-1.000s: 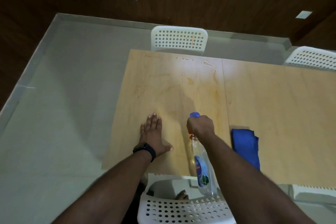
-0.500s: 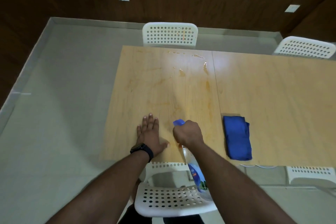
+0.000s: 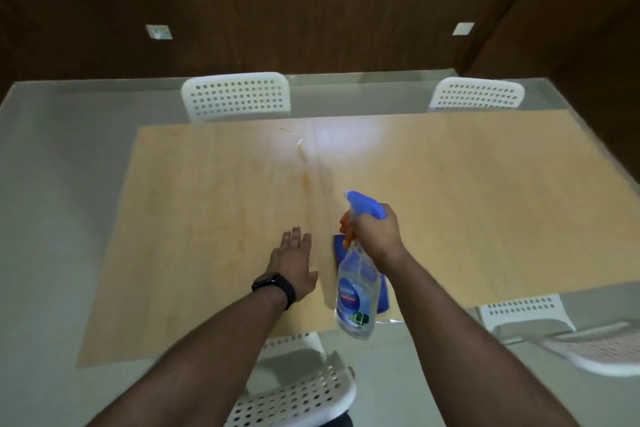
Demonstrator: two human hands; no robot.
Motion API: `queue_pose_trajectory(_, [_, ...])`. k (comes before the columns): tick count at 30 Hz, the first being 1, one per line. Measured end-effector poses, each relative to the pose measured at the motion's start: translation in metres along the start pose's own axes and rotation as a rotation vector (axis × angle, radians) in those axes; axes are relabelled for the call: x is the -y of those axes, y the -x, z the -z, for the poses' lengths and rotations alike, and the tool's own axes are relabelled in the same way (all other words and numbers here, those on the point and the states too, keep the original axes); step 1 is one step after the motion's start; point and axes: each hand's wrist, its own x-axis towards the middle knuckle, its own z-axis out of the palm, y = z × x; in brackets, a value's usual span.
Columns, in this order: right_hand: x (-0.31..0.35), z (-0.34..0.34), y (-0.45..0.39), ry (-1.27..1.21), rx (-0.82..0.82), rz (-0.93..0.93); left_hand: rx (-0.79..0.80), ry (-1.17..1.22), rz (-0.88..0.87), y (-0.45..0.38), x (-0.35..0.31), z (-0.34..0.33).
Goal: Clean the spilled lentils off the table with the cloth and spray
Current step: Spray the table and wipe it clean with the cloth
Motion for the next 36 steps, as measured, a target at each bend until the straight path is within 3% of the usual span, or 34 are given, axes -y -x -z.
queue_pose_trajectory(6, [0.018,0.096,-0.042,-0.032,-0.118,0.141,0.044,-0.054,-0.151,-0.038,-0.095,-0.011])
queue_pose_trajectory(13, [0.007,0.156,-0.078,-0.032,-0.296,0.313,0.118,-0.227,-0.181,-0.060,-0.147,-0.029])
queue_pose_trajectory(26, [-0.029,0.170,-0.081,0.089,-0.352,0.522,0.064,-0.203,-0.137,-0.060,-0.151,-0.047])
queue_pose_trajectory(36, [-0.048,0.167,-0.063,0.079,-0.373,0.461,0.000,-0.229,-0.191,-0.041,-0.153,-0.059])
